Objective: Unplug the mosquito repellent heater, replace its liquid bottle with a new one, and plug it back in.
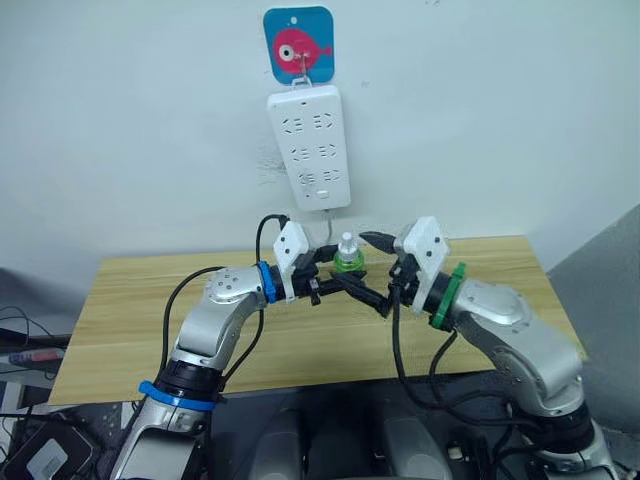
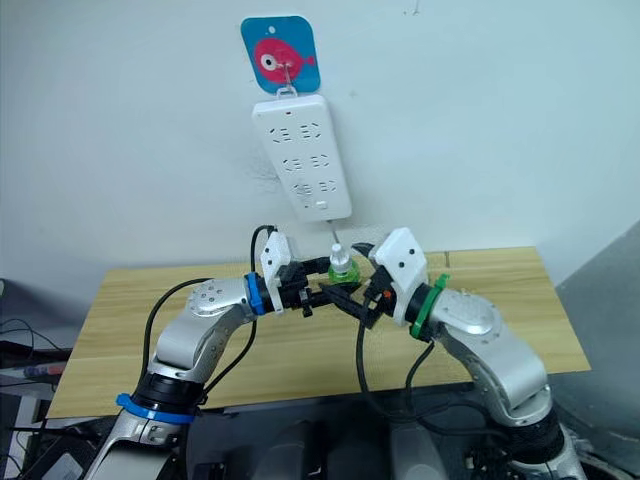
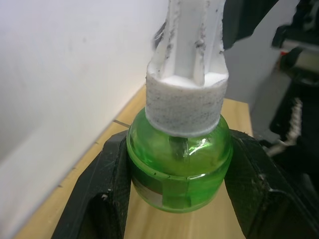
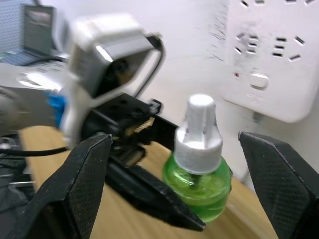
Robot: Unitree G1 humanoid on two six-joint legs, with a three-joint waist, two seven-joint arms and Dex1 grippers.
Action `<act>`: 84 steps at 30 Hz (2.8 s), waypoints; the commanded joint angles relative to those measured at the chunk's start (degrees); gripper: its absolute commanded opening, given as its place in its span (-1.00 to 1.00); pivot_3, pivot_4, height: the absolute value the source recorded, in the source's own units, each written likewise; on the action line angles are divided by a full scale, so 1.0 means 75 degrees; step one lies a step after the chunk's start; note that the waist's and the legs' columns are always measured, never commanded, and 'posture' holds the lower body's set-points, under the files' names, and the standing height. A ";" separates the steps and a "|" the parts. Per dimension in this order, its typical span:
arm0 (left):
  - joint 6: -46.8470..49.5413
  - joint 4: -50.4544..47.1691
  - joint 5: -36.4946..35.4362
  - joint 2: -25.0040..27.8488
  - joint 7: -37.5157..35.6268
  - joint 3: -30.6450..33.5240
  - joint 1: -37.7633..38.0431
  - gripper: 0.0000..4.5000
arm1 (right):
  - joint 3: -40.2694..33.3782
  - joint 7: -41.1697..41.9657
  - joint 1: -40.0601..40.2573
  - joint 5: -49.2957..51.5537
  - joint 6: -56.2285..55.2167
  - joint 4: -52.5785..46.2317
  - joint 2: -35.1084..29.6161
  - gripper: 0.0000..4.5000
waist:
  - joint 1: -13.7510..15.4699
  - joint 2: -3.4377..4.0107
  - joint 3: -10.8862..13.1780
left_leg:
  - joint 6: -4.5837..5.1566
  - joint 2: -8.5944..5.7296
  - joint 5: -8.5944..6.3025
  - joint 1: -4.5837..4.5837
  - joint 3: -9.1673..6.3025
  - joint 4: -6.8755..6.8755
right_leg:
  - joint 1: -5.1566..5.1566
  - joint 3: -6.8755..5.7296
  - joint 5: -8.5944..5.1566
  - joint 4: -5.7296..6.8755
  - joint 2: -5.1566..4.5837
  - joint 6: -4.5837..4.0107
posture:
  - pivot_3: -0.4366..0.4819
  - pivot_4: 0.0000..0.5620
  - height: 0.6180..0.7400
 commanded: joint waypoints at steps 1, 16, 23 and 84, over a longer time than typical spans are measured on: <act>-0.0410 -0.0073 0.0130 -0.0077 0.0097 -0.0004 -0.0052 0.00 | 0.0069 -0.0063 -0.0105 -0.0073 -0.0329 -0.0028 0.0109 0.89 | 0.0013 0.0000 0.0000 | 0.0001 0.0000 0.0000 -0.0002 -0.0001 -0.0001 | 0.0000 -0.0001 -0.0001 -0.0003 0.0000 0.0002 | -0.42 -0.22 1.00; -0.0602 -0.0535 -0.0008 0.0567 -0.0900 -0.0163 0.0252 0.00 | 0.0407 0.2427 -0.0881 0.0588 -0.1068 0.0715 -0.0725 -0.54 | 0.0014 0.0001 0.0000 | 0.0002 0.0000 -0.0001 -0.0002 0.0000 -0.0005 | 0.0000 0.0000 -0.0003 -0.0006 0.0000 0.0005 | -0.37 -0.22 1.00; -0.0812 -0.0896 -0.0198 0.1393 -0.2223 -0.0363 0.0284 0.00 | 0.1135 0.6091 -0.2948 0.1204 -0.1132 0.2631 -0.1603 -0.54 | 0.0020 0.0007 0.0003 | 0.0003 0.0006 -0.0002 0.0003 -0.0012 -0.0009 | 0.0000 -0.0013 -0.0004 -0.0006 0.0009 0.0002 | -0.29 -0.22 1.00; -0.1152 -0.0519 0.0080 0.0868 -0.1378 -0.0253 0.0349 0.00 | -0.0012 0.1218 -0.1378 0.0781 0.0089 0.0819 -0.0756 1.00 | 0.0023 0.0005 0.0001 | 0.0000 0.0001 0.0000 -0.0002 -0.0009 -0.0001 | -0.0001 -0.0005 -0.0004 0.0004 0.0004 0.0003 | -0.40 -0.26 1.00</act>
